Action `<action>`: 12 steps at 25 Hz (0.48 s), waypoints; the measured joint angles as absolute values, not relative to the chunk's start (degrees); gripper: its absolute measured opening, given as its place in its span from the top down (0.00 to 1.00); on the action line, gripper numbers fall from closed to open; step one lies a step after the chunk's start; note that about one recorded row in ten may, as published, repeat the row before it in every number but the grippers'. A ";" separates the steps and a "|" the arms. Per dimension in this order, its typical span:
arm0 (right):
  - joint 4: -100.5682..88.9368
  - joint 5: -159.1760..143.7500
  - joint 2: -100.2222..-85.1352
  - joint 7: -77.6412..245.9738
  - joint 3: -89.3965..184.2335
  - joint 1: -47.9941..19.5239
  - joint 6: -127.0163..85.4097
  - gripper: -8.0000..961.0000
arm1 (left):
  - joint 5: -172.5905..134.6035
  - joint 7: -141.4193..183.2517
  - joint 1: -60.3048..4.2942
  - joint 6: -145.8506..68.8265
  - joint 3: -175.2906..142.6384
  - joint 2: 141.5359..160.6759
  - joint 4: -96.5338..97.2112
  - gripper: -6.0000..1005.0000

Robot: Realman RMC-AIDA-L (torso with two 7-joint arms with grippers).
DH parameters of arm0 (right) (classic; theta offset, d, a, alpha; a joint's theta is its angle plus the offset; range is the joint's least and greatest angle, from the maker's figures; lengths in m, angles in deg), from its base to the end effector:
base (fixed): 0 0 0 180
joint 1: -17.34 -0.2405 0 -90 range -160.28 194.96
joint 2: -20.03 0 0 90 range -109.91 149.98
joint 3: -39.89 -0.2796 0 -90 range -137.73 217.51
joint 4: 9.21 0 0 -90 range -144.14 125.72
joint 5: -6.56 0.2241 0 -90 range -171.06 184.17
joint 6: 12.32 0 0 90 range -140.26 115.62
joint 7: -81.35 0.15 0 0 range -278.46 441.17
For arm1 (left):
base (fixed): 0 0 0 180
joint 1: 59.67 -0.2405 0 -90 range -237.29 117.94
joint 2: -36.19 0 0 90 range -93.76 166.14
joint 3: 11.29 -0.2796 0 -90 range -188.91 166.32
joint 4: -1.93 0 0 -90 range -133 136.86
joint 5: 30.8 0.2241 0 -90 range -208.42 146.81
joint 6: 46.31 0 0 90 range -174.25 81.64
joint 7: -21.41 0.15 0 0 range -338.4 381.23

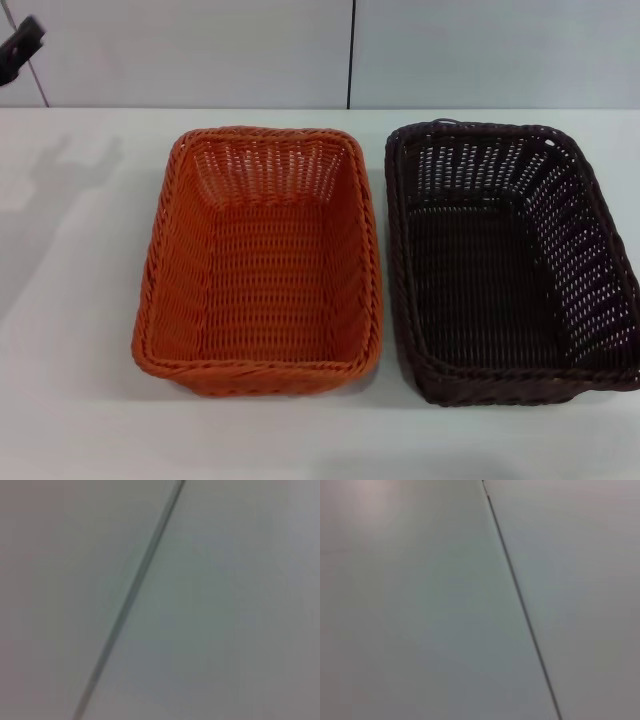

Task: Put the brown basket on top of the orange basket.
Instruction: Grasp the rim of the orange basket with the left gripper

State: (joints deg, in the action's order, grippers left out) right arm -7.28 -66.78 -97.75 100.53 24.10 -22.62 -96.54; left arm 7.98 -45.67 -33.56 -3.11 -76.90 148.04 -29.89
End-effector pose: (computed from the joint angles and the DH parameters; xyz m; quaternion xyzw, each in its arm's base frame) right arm 0.3026 0.4150 0.0771 -0.5105 0.1520 0.4856 0.6932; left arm -0.3387 0.4429 0.0858 -0.6686 -0.3695 -0.3928 0.5120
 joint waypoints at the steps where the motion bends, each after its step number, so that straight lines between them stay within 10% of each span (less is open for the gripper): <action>1: -7.28 -66.44 -97.75 100.66 23.76 -22.68 -96.53 0.35 | 11.50 -49.47 -33.27 -3.82 -77.52 147.21 -31.27 0.20; 12: -6.04 -65.77 -97.58 100.81 22.74 -22.49 -94.71 0.35 | 69.06 -104.90 -25.07 7.01 -73.95 140.40 -48.91 0.21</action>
State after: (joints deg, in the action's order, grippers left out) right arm -6.04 -65.77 -97.58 100.81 22.74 -22.49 -94.71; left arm 69.06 -104.90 -25.07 7.01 -73.95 140.40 -48.91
